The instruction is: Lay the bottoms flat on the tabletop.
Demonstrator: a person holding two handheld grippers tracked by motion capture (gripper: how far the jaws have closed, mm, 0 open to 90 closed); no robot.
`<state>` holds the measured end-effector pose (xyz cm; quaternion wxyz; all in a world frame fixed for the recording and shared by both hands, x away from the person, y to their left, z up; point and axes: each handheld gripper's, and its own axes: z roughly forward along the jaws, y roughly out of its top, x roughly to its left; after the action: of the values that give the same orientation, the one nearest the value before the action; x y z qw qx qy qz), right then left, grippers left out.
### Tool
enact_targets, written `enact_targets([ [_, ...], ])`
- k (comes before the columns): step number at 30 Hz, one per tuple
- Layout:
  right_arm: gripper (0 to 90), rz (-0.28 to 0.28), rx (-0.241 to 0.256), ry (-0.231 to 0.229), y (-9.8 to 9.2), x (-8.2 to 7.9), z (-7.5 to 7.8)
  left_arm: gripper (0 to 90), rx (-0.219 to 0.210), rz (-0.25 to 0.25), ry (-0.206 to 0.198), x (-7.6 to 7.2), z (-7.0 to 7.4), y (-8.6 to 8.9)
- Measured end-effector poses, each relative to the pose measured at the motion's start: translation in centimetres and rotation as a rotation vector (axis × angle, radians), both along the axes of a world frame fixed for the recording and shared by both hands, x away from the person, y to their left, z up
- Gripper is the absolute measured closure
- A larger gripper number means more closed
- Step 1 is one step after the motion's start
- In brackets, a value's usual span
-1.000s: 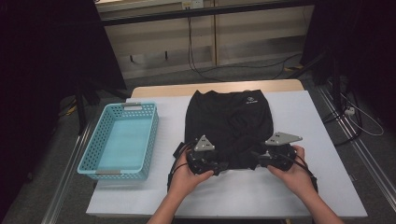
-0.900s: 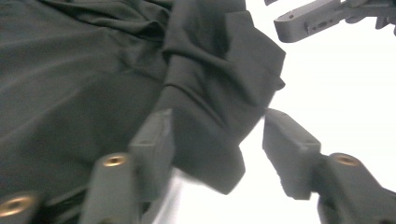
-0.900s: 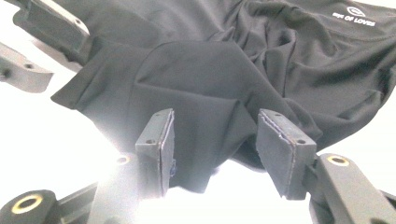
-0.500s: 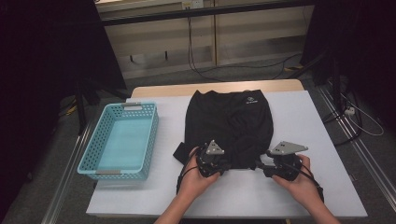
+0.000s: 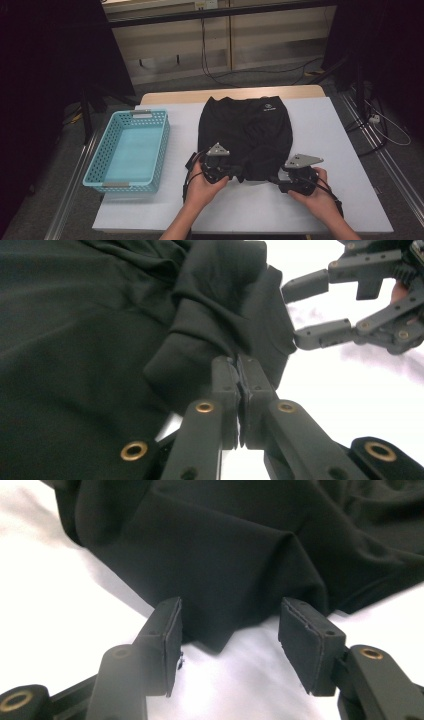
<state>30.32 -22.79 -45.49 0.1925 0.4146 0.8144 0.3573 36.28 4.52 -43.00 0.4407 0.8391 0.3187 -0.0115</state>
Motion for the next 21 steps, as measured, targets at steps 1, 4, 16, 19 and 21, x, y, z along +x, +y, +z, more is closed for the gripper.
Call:
enact_targets([
  [1,42.7,0.005,-0.001,0.004,0.2,0.0,-0.1,88.0,-0.003,0.004,0.005,0.1,0.0,0.2],
  [4,42.7,0.017,-0.005,0.012,0.6,0.1,-0.2,88.3,-0.007,0.02,0.005,0.3,0.2,0.8],
  [16,42.3,-0.044,0.036,-0.009,-1.2,0.1,0.6,88.4,-0.036,0.09,-0.007,1.1,0.8,3.0],
  [19,43.2,-0.076,0.044,-0.022,-1.6,0.1,0.8,88.4,-0.017,0.109,-0.01,1.4,0.5,3.2],
  [21,44.4,-0.076,0.033,-0.024,-1.4,0.3,0.7,88.4,-0.02,0.122,0.0,1.7,0.1,3.5],
])
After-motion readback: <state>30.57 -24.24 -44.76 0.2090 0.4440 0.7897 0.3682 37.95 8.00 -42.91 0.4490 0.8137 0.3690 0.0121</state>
